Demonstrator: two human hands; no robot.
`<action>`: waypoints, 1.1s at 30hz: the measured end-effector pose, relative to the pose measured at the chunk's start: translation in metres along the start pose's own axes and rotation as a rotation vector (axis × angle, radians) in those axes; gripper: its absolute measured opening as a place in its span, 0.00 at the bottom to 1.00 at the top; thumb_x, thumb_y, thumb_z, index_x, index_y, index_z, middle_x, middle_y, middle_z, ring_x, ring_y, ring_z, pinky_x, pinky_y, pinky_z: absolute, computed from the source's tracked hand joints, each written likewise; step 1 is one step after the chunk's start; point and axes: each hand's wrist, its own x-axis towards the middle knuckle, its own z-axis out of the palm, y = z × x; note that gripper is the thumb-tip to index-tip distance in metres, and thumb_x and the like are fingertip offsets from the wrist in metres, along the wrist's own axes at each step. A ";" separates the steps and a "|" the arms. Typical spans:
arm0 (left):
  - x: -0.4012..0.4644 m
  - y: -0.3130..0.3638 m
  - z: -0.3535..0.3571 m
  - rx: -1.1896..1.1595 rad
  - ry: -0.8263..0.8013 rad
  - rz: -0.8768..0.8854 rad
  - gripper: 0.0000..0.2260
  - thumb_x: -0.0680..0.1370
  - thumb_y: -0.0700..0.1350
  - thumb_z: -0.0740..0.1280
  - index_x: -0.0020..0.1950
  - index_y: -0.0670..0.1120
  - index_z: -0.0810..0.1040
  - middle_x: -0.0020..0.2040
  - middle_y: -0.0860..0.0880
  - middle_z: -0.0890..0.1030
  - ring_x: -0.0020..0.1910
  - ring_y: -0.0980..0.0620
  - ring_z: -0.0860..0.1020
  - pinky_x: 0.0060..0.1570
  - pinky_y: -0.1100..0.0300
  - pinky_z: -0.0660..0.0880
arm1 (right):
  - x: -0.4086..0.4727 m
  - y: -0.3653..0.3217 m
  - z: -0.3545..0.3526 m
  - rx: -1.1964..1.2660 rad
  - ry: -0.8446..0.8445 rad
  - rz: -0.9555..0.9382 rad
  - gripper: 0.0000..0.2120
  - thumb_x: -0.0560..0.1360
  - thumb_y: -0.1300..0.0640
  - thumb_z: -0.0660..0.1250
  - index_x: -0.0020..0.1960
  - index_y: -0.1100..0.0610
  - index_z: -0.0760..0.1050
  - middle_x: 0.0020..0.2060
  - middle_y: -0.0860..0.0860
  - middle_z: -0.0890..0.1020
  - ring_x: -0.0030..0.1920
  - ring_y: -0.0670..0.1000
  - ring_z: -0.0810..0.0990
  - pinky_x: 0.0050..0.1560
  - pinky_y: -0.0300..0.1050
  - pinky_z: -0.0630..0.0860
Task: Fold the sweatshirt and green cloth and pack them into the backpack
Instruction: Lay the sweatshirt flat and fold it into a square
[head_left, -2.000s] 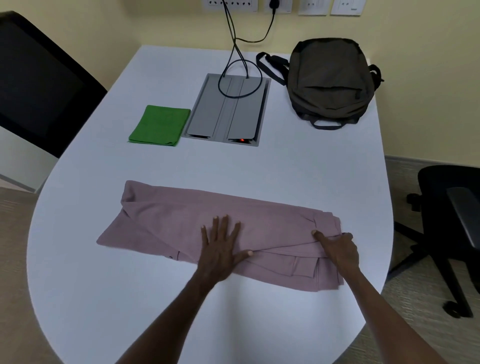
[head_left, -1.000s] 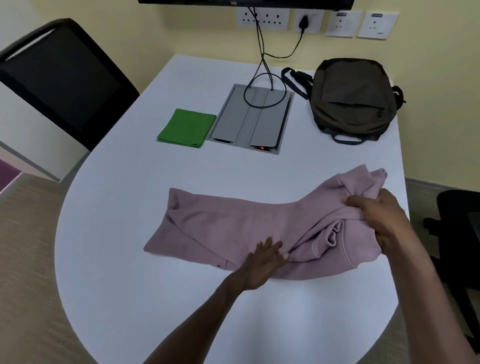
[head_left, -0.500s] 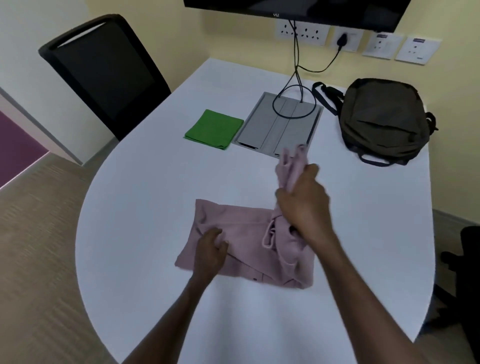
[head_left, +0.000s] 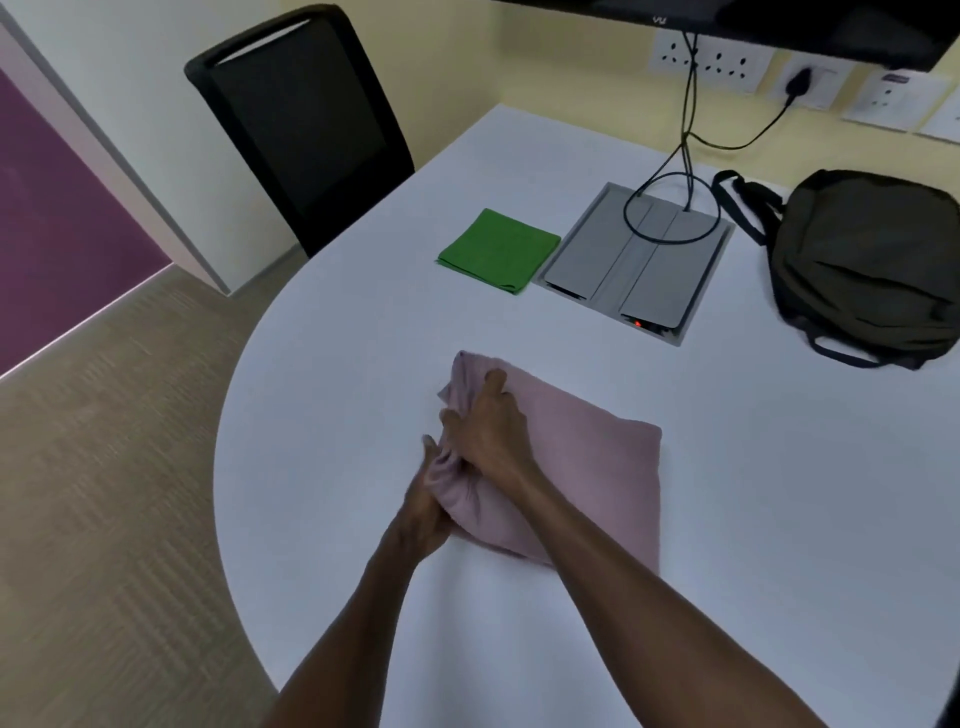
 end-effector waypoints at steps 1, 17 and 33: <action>0.002 0.003 -0.010 0.020 0.047 0.037 0.38 0.75 0.69 0.61 0.71 0.40 0.72 0.67 0.42 0.77 0.68 0.42 0.74 0.73 0.42 0.65 | 0.000 0.007 0.004 -0.017 -0.059 0.006 0.30 0.77 0.45 0.66 0.70 0.58 0.57 0.58 0.59 0.77 0.53 0.60 0.79 0.52 0.50 0.78; 0.014 0.020 -0.044 0.889 0.303 0.156 0.35 0.64 0.47 0.79 0.69 0.41 0.74 0.60 0.44 0.81 0.52 0.47 0.80 0.47 0.59 0.76 | -0.019 0.137 0.014 -0.628 -0.158 -0.480 0.41 0.75 0.30 0.54 0.81 0.48 0.49 0.80 0.53 0.43 0.80 0.56 0.40 0.75 0.66 0.35; 0.055 -0.025 0.032 1.569 0.121 0.670 0.32 0.83 0.62 0.42 0.80 0.44 0.59 0.80 0.42 0.57 0.79 0.39 0.53 0.75 0.33 0.53 | -0.001 0.156 -0.007 -0.662 0.011 -0.262 0.32 0.79 0.38 0.50 0.79 0.51 0.58 0.79 0.56 0.57 0.79 0.60 0.53 0.71 0.76 0.43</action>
